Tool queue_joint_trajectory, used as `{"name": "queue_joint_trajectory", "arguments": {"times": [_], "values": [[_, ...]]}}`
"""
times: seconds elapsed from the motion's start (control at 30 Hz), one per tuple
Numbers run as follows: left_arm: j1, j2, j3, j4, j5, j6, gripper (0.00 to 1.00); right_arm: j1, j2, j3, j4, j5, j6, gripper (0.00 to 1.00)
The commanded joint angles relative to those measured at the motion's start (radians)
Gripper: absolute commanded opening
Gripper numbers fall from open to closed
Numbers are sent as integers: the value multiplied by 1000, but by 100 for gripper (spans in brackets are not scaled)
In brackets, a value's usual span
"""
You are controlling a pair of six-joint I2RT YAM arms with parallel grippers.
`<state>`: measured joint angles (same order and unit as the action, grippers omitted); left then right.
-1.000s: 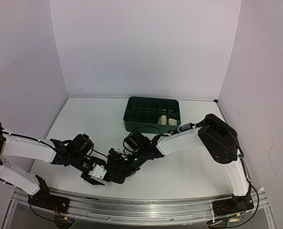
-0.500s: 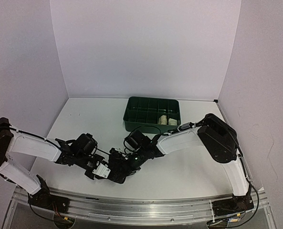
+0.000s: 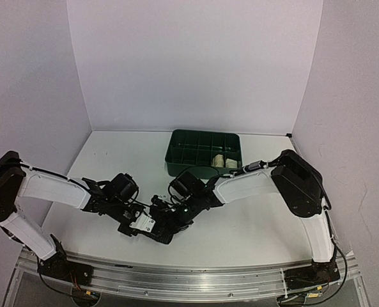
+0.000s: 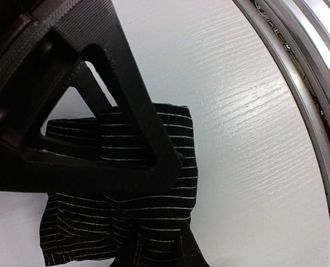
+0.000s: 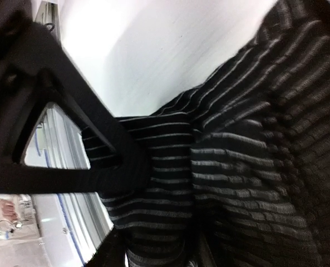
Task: Roll the underwear
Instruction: Roll the underwear to the center of the board.
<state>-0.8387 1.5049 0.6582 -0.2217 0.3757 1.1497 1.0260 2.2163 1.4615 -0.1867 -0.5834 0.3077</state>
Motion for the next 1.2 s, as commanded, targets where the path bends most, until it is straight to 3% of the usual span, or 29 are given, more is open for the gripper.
{"name": "queue_joint_trajectory", "arguments": {"times": [0.0,0.17,0.37,0.5,0.67,0.87,1.07,1.17], "values": [[8,90,36,-239,12,-105,0,19,-137,-69,-93,175,-141,44],[27,177,96,-338,100,-147,0,18,-284,-186,-28,269,-191,46],[76,298,185,-439,198,-184,0,28,-468,-428,234,326,-203,46],[129,391,267,-532,293,-194,0,129,-523,-497,318,510,-387,47],[181,488,359,-636,384,-205,0,256,-431,-397,301,721,-654,57],[188,539,400,-636,379,-231,0,266,-248,-238,255,832,-822,62],[189,570,422,-635,358,-231,0,260,-128,-147,178,874,-859,62],[194,576,423,-632,353,-230,0,260,-116,-155,146,863,-838,56]]}}
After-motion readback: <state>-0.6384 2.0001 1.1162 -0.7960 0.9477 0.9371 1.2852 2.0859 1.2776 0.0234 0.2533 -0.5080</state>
